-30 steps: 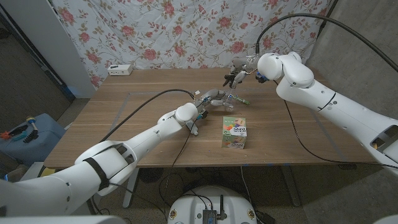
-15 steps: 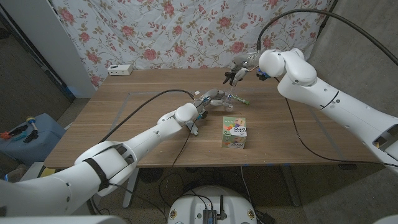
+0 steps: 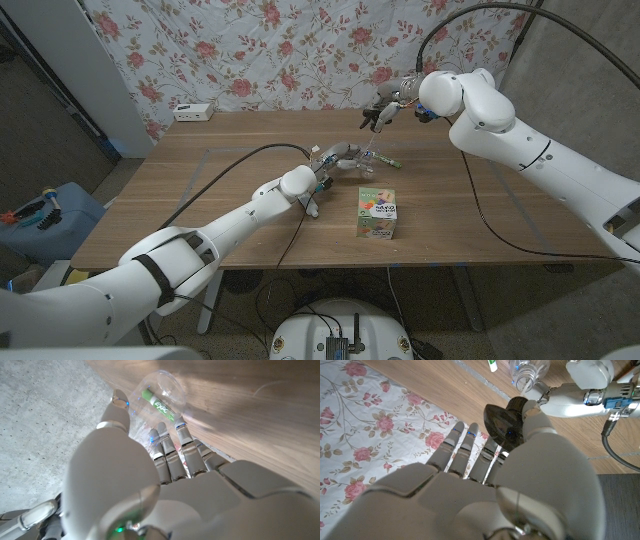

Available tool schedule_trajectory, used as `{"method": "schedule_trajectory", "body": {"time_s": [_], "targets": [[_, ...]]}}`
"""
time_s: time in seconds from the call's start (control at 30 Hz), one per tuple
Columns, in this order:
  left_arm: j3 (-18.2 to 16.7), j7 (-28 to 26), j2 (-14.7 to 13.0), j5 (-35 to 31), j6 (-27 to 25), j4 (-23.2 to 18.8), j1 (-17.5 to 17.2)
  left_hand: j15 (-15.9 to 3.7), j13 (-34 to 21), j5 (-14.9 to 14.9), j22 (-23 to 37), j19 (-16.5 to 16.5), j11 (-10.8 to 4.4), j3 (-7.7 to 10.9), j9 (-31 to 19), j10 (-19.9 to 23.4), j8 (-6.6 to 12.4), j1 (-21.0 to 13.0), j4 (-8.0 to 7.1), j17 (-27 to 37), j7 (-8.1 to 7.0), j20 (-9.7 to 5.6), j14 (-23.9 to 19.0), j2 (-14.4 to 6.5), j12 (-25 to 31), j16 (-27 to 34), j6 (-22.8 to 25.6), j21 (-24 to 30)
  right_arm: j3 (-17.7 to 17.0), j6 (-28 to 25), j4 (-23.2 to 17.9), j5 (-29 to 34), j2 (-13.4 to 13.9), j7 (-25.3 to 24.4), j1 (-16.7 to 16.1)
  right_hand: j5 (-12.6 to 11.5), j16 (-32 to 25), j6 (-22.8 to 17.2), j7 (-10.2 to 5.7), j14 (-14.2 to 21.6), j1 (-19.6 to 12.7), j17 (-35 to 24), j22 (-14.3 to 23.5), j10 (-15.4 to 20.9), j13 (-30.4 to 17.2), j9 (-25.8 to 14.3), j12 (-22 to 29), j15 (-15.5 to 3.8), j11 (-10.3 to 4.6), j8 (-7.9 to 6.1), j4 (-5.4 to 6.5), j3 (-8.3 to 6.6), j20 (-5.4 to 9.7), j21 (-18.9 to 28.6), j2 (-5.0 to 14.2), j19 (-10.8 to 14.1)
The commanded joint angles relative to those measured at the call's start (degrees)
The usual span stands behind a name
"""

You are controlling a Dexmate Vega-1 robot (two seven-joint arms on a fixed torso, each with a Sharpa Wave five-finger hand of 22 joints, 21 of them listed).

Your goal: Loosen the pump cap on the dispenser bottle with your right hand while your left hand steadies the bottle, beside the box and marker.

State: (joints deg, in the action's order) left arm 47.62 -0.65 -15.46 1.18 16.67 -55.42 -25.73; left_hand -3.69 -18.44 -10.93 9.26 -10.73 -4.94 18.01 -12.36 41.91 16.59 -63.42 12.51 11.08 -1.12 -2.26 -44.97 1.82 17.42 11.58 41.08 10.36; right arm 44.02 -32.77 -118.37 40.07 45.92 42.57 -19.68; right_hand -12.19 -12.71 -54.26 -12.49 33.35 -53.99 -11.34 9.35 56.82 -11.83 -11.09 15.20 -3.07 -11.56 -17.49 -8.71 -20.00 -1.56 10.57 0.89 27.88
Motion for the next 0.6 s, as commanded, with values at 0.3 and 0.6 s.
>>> {"method": "schedule_trajectory", "body": {"time_s": [0.3, 0.6], "targets": [[-0.2, -0.8, -0.2, -0.3, 0.6, 1.1, 0.3, -5.48, -12.8, -0.4, 0.1, -0.2, -3.21, 3.93, -0.3, 3.6, 0.33, 4.9, -3.5, 0.2, -1.55, -3.68, -0.8, -7.3, 0.4, 0.3, 4.8, 0.0, -0.7, -1.9, -1.5, 0.1, 0.5, 1.3, 1.5, 0.1, 0.3, -0.4, -0.1, 0.6, -0.3, 0.0, 0.1, 0.9, -0.2, -0.3, -0.1, -9.29, -0.48, 0.01, -0.02, -0.23, -0.47, -0.1, 0.12, -0.1], [-0.5, -2.0, -0.7, -0.7, 0.1, 0.9, 0.0, -5.54, -12.9, -0.4, 0.1, -0.3, -3.25, 3.91, -0.3, 3.7, 0.35, 4.8, -3.48, 0.2, -1.53, -3.66, -0.7, -7.3, 0.4, 0.3, 4.9, 0.1, -0.9, -2.6, -2.3, 0.3, 0.5, 1.7, 2.3, 0.1, 0.4, -0.6, -0.09, 0.6, -0.3, 0.0, 0.1, 1.1, -0.2, -0.3, -0.2, -9.34, -0.49, 0.08, -0.04, -0.27, -0.5, -0.1, 0.11, -0.2]]}}
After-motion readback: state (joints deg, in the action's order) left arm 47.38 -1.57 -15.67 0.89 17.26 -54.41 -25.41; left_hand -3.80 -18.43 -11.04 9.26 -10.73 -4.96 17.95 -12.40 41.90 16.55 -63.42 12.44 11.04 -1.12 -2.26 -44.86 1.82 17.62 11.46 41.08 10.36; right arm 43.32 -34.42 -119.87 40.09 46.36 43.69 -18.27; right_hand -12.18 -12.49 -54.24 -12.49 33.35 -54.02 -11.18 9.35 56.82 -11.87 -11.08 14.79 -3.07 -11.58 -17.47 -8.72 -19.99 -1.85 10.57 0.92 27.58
